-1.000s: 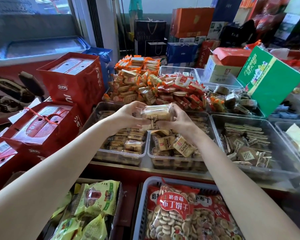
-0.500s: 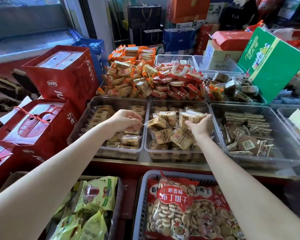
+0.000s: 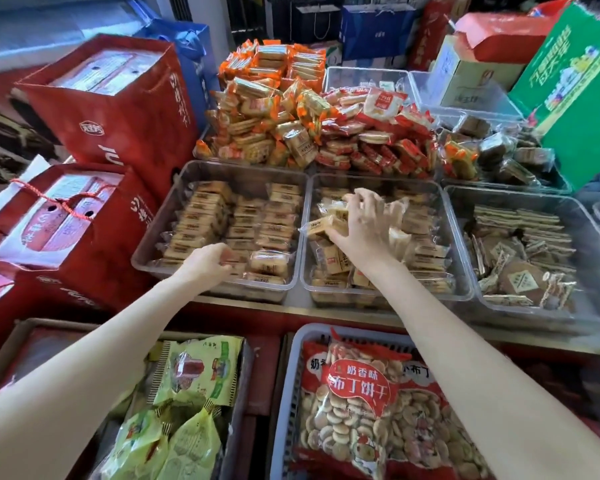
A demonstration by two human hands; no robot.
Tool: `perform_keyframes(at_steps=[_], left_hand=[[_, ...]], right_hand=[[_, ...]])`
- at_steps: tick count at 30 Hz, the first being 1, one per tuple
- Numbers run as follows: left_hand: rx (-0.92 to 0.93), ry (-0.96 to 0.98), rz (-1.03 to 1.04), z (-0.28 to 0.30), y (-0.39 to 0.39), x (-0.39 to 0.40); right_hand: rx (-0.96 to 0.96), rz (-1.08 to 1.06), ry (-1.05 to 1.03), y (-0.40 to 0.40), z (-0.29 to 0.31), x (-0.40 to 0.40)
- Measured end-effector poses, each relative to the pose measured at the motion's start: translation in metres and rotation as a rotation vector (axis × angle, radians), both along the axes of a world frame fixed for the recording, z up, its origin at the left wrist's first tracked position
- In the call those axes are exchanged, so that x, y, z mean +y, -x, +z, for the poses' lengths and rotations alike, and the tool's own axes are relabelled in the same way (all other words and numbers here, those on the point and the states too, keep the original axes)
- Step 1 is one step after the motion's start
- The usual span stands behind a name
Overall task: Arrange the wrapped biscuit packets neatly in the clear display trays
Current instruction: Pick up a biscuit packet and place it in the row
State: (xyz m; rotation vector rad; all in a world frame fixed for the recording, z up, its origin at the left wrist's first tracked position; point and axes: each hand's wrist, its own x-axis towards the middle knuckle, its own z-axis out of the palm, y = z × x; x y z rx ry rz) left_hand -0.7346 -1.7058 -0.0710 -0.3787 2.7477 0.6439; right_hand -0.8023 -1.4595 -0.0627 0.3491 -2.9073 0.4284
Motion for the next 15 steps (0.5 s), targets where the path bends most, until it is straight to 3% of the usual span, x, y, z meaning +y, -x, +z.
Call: perform_keyframes(at_steps=[4,6,8,12,15], left_hand=[[0.013,0.108,-0.016,-0.019,-0.013,-0.047],[-0.008,0.188,-0.077,-0.025,-0.022,-0.065],[-0.052,0.261,-0.137,-0.031,-0.027,-0.080],[-0.097,0.328,-0.261,-0.039,-0.021,-0.100],[-0.129,0.360,-0.323,-0.041,-0.012,-0.105]], right_hand=[[-0.162,0.263,-0.004,-0.003,-0.016,-0.067],[-0.216,0.350,-0.115,-0.005,-0.029,-0.099],[-0.239,0.416,-0.199,-0.002,-0.036,-0.129],[-0.489,0.553,-0.260,0.007,-0.050,-0.179],[-0.530,0.574,-0.373,0.013,-0.068,-0.200]])
